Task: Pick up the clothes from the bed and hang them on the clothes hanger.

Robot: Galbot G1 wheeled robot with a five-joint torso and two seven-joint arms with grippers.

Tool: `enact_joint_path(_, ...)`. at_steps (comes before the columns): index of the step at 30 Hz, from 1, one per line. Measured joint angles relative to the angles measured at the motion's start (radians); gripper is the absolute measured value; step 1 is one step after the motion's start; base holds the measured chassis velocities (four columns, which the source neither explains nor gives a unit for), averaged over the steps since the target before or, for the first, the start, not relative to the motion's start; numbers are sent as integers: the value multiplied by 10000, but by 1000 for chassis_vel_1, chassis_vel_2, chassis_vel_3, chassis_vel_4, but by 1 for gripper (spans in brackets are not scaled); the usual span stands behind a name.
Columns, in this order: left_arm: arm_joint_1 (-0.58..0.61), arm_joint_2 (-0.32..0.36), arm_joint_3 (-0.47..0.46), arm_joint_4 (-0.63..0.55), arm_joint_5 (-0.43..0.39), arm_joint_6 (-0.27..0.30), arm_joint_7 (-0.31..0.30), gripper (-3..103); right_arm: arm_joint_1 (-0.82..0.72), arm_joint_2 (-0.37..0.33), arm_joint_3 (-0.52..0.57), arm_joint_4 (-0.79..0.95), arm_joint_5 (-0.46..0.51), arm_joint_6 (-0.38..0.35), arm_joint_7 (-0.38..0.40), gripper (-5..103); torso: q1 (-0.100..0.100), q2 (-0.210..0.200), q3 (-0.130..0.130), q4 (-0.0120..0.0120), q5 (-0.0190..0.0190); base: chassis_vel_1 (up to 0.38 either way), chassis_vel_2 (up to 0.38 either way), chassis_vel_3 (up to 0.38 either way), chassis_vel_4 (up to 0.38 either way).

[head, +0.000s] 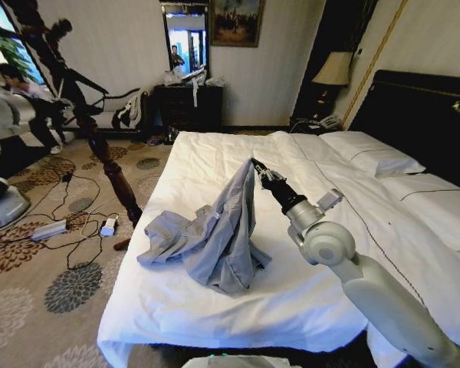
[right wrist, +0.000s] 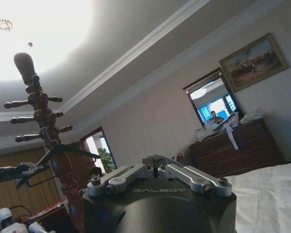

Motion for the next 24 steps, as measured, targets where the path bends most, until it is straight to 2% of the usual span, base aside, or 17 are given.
enact_joint_path(3,-1,52,-24,-282,-290,-371,17,19,12,6,-6,-11,-36,2,-2,0,0,0,0,1,-1,0,0,0,0)
enact_joint_path(9,-122,128,-36,-672,-587,-524,25,19,17,-5,-10,-18,-58,5,-4,0,0,0,0,-1,1,0,0,0,0)
enact_joint_path(15,254,534,-461,-1884,-1044,-751,127,19,-62,-44,5,-15,-78,9,0,0,1,-1,1,-1,0,0,0,0,0)
enact_joint_path(17,989,924,-1255,-3160,-1546,-790,265,19,-123,-63,20,-15,-131,4,26,0,0,0,0,-2,4,0,0,0,0)
enact_joint_path(18,989,924,-1255,-3160,-1546,-790,265,19,-123,-63,20,-15,-131,4,26,0,0,0,0,-2,4,0,0,0,0)
enact_joint_path(20,1618,1215,-1869,-3976,-2022,-730,313,19,-146,-70,22,-26,-143,-2,60,0,0,0,-1,-2,3,0,0,0,0)
enact_joint_path(21,2365,1471,-2428,-4820,-2525,-692,428,19,-160,-77,26,-34,-127,-15,130,0,-2,0,-2,5,5,0,0,0,0)
enact_joint_path(23,3871,1954,-3258,-6284,-3129,-796,697,19,-187,-108,76,-52,-29,-91,397,0,-2,0,-1,3,-2,0,0,0,0)
enact_joint_path(24,3871,1954,-3258,-6284,-3129,-796,697,19,-187,-108,76,-52,-29,-91,397,0,-2,0,-1,3,-2,0,0,0,0)
